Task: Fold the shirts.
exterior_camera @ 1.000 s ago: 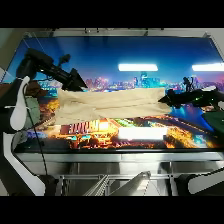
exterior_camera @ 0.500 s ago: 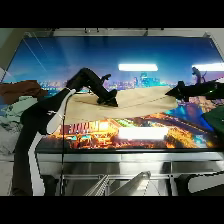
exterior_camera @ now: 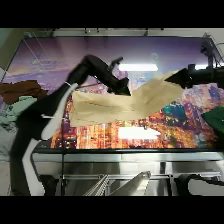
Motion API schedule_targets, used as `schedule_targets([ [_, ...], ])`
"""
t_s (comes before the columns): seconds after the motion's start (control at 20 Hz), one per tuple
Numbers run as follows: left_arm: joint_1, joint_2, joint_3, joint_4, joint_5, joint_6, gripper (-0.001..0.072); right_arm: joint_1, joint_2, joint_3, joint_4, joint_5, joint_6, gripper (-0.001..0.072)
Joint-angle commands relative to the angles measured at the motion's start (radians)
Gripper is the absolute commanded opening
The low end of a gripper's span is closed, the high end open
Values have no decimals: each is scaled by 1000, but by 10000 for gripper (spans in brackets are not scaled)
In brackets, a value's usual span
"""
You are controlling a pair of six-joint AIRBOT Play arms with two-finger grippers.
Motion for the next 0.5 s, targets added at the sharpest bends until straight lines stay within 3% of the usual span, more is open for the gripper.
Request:
schedule_targets([
  [0.0,161,304,-137,47,43,74,8,207,43,2,109,-127,-1,15],
  [0.1,287,526,-317,148,21,89,9,394,25,2,144,-318,-2,15],
  [0.25,471,841,-658,174,-61,151,18,649,-87,69,167,-585,-9,15],
  [0.45,686,1085,-988,169,-81,199,26,851,-397,296,167,-665,47,16],
])
